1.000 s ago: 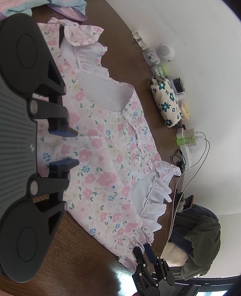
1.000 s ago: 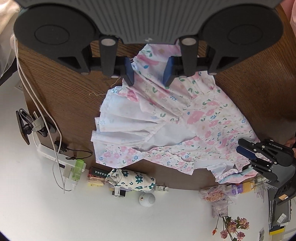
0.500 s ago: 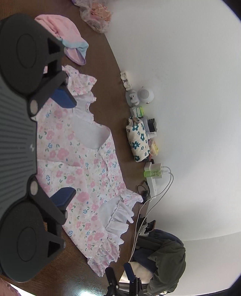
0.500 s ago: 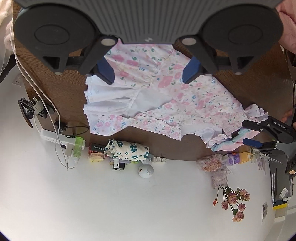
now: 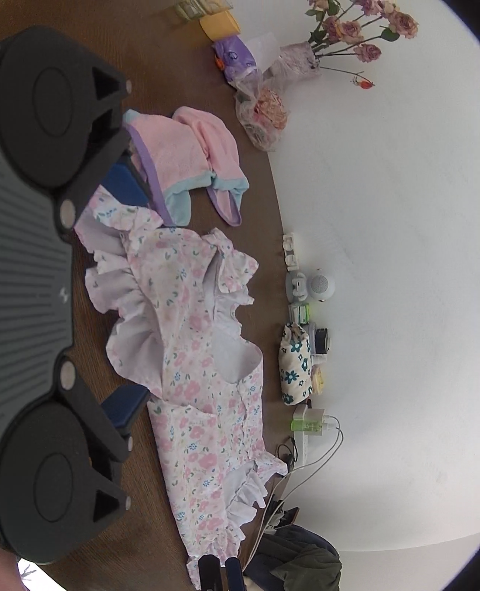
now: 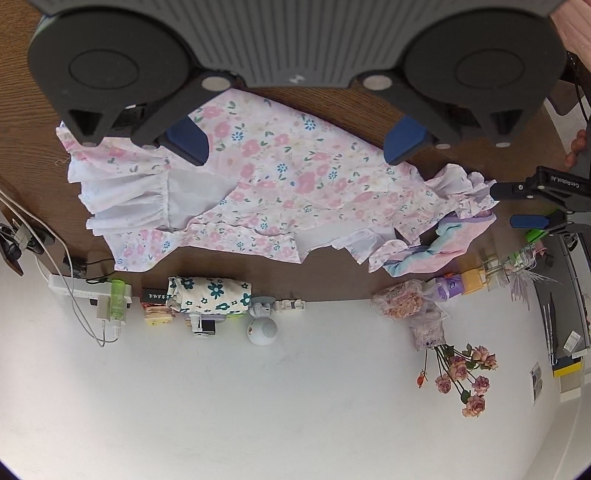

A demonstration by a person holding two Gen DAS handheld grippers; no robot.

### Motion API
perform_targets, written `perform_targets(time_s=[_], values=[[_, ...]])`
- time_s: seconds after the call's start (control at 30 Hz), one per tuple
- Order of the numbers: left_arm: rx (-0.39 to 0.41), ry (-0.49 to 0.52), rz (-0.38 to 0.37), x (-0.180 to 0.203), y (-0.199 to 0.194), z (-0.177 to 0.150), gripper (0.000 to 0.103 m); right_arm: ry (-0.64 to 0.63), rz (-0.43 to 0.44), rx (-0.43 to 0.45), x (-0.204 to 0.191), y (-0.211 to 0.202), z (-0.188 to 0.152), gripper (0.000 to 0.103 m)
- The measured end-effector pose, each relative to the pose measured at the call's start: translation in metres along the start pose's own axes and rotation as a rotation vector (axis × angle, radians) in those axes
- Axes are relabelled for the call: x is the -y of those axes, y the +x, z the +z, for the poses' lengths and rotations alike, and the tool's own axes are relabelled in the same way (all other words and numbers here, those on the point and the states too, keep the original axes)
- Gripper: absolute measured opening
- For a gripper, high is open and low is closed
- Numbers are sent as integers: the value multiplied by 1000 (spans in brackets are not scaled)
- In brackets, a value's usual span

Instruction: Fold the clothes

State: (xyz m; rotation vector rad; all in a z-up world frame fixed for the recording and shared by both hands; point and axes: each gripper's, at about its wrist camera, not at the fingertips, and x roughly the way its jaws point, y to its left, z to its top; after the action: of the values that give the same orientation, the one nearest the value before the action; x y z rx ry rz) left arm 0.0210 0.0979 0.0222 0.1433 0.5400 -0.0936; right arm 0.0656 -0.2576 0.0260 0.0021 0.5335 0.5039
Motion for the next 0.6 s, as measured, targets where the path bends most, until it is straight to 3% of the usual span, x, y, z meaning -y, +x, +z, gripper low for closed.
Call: perform_targets(time_s=[0.1,0.23,0.37,0.5,0.6], values=[[-11,-16,25,-17,0,-6,103,-32,-21,-22,-13,9,2,103],[14,6,4,-25,1,0,103,-36,-37,-34,-20,16,6,103],[61,100,-60,-16,10,33,103,-70,-71,-33,-14,16,20,103],[94,181,-148,1,35,83,103,-159,-135,-2,11,13,56,103],[86,228,-200,22,65,121,103,-257,-163,-45,42,26,88,103]])
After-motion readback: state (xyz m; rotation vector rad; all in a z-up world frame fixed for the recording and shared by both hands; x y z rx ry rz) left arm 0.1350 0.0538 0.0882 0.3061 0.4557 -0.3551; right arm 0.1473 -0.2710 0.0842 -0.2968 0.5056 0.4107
